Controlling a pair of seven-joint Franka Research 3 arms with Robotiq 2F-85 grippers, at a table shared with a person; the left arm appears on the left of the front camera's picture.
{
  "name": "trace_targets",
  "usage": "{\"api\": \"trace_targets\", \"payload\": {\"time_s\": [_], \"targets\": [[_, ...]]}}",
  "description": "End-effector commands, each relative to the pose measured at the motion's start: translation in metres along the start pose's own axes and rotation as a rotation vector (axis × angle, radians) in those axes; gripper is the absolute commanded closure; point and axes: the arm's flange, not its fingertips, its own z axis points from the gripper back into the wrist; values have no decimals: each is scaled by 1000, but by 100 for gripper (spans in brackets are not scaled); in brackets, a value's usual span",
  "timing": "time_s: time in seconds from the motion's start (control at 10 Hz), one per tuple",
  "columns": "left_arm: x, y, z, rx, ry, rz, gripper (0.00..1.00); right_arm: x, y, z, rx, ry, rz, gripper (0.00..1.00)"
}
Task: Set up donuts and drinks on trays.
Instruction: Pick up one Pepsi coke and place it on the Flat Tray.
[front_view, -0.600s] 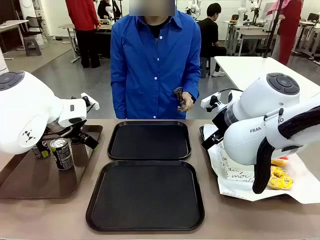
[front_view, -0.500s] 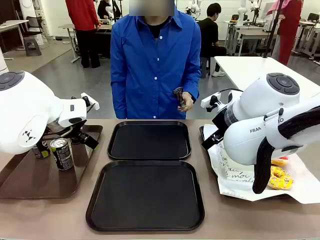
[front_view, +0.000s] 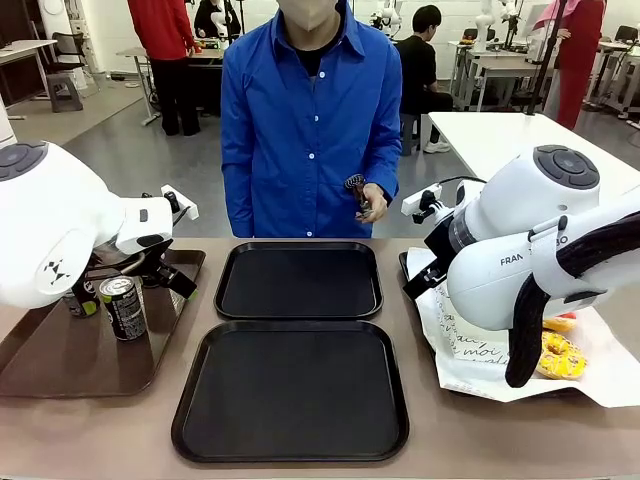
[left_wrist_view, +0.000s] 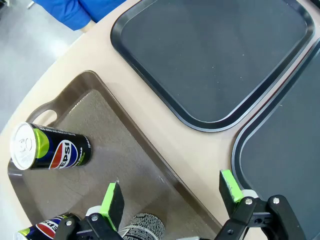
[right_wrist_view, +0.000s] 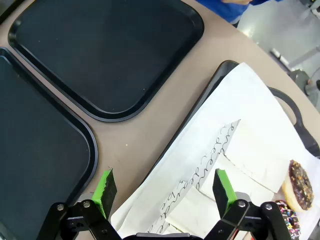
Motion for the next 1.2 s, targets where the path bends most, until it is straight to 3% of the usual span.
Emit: {"api": "trace_targets", "payload": {"time_s": [0.0, 0.9, 1.1], "targets": [[0, 0, 0, 0, 0, 0, 0, 0, 0, 0, 0, 0, 0, 0], [0, 0, 0, 0, 0, 0, 0, 0, 0, 0, 0, 0, 0, 0], [-10, -19, 65, 63, -38, -84, 0, -15, 16, 62, -43, -34, 40, 0]]}}
